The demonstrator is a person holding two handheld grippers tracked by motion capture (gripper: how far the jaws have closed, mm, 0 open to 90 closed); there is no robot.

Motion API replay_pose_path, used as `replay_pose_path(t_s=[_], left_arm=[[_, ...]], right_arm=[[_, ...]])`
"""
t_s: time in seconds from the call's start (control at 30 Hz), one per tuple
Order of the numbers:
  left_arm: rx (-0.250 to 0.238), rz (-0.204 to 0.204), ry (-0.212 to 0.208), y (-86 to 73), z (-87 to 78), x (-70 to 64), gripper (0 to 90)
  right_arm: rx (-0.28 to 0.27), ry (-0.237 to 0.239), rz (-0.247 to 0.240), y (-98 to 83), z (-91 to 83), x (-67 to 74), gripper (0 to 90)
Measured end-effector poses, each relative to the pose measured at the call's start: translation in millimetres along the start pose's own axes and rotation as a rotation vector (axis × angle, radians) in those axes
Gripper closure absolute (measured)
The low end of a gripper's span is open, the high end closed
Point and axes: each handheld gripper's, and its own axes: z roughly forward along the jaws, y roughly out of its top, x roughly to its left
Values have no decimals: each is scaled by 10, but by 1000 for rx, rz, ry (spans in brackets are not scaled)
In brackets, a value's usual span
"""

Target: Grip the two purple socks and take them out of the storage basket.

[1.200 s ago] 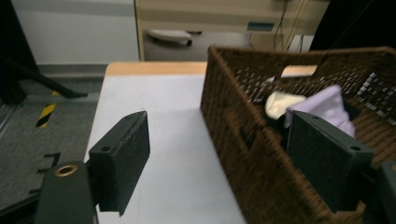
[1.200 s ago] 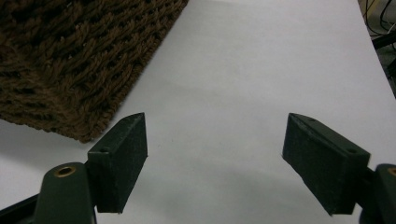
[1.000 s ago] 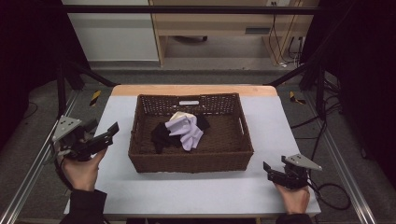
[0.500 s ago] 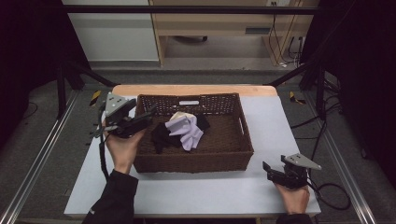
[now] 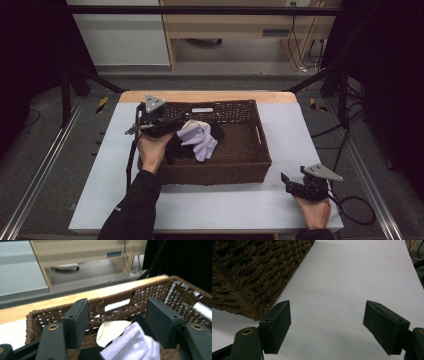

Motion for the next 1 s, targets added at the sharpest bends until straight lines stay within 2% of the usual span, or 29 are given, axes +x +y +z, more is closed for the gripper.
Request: replay_pose_path(t_s=[0.1,0.17,0.23,0.37,0.53,0.63,0.7,0.8,1.0], left_arm=[[26,16,2,-84,84,-12,418],[50,23,-1,-135,131,-22,429],[78,35,-2,-191,179,-32,429],[121,25,-26,-256,270,-33,412],[184,42,-16,-307,356,-41,397],[223,40,-33,-328,399,-40,375],[258,62,-23,-346,429,-52,356],[274,75,-33,-360,456,-68,349],[321,148,-32,-402,520,-120,352]], right_arm=[[5,-1,-8,-4,11,3,225],[9,1,-5,-4,10,6,226],[12,1,-5,-7,12,13,226],[16,-4,-10,-9,19,12,224],[19,-6,-16,-13,28,11,224],[21,-5,-20,-15,36,15,225],[23,-8,-21,-15,42,16,225],[26,-6,-19,-14,47,18,226],[31,-6,-18,-17,54,23,227]])
